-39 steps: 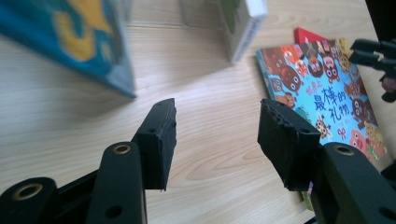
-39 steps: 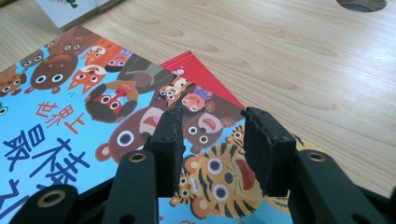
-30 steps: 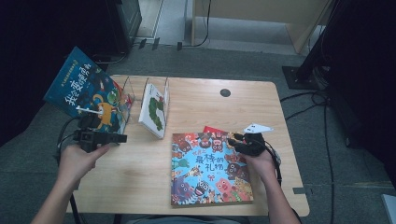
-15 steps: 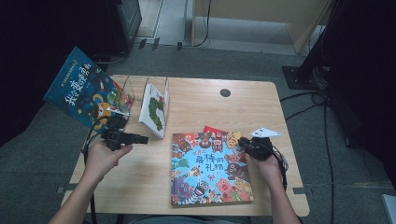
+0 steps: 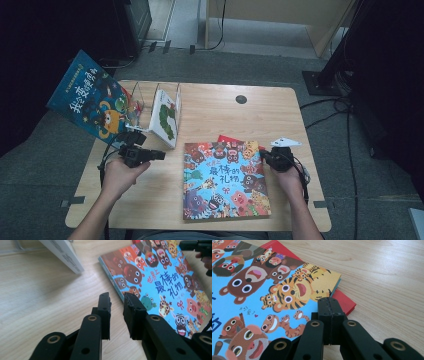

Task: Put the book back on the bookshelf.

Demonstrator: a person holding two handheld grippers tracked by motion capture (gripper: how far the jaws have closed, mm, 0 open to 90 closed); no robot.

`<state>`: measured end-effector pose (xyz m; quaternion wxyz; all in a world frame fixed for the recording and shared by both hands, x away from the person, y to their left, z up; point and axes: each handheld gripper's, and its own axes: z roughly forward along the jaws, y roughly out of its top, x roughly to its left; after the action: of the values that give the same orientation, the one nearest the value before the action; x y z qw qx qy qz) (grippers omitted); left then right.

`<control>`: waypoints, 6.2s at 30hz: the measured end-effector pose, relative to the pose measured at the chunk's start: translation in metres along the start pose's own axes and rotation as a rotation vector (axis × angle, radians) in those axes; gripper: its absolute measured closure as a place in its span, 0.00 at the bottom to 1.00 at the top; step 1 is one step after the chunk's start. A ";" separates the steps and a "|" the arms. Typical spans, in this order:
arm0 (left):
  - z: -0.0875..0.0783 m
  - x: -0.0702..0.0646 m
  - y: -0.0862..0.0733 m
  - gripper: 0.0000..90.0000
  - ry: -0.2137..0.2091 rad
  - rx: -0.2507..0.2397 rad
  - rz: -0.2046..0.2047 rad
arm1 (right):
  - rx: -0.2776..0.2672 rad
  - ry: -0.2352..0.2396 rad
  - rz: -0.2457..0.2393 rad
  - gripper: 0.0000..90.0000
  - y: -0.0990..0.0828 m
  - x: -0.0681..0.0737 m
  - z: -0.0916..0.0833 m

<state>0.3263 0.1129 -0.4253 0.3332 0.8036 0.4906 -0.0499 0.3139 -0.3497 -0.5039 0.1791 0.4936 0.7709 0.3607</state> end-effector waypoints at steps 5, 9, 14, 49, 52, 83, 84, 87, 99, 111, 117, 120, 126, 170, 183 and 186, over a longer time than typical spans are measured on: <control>0.007 -0.006 -0.008 0.93 -0.013 0.002 0.005 | -0.008 -0.003 0.005 1.00 0.001 -0.001 0.002; 0.015 -0.008 -0.014 0.96 -0.019 0.007 0.008 | 0.003 -0.005 0.011 1.00 0.003 -0.002 0.003; 0.027 -0.013 -0.020 0.98 -0.033 0.010 0.009 | -0.002 0.001 0.025 1.00 0.003 -0.004 0.005; 0.064 -0.026 -0.059 1.00 -0.055 0.046 -0.016 | 0.011 0.014 0.029 1.00 0.018 0.008 0.022; 0.065 -0.028 -0.060 1.00 -0.061 0.049 -0.016 | 0.008 0.001 0.027 1.00 0.020 0.009 0.025; 0.080 -0.057 -0.066 1.00 -0.059 -0.014 -0.022 | -0.042 -0.017 0.054 1.00 0.044 -0.007 0.032; 0.080 -0.057 -0.065 1.00 -0.064 -0.011 -0.022 | -0.047 -0.015 0.053 1.00 0.043 -0.007 0.030; 0.080 -0.055 -0.060 1.00 -0.079 0.007 -0.015 | -0.046 -0.010 0.041 1.00 0.039 -0.006 0.027; 0.059 -0.030 -0.031 1.00 -0.038 -0.024 -0.001 | -0.059 0.009 0.052 1.00 0.013 0.000 -0.006; 0.062 -0.020 -0.005 0.98 -0.024 0.008 0.067 | -0.072 0.017 0.048 1.00 -0.018 0.011 -0.041; 0.063 -0.016 0.002 0.96 -0.014 0.004 0.075 | -0.063 0.022 0.036 0.99 -0.038 0.015 -0.060; 0.061 -0.013 0.003 0.97 -0.022 -0.003 0.071 | -0.047 0.031 0.027 0.99 -0.049 0.018 -0.068; 0.059 -0.010 0.006 0.95 -0.048 -0.024 0.045 | -0.018 0.043 0.007 0.99 -0.069 0.024 -0.079; 0.062 0.002 -0.002 0.91 0.016 -0.023 0.009 | 0.007 0.023 0.100 1.00 -0.077 0.005 -0.082; 0.057 0.021 -0.010 0.91 0.091 -0.058 -0.046 | 0.007 0.044 0.058 1.00 -0.054 -0.010 -0.059; 0.059 0.026 -0.010 0.91 0.104 -0.037 -0.049 | 0.004 0.051 0.065 1.00 -0.049 -0.013 -0.054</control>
<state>0.3459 0.1006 -0.4862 0.3208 0.7864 0.5279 -0.0071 0.2552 -0.3943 -0.5045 0.1466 0.5093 0.7594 0.3773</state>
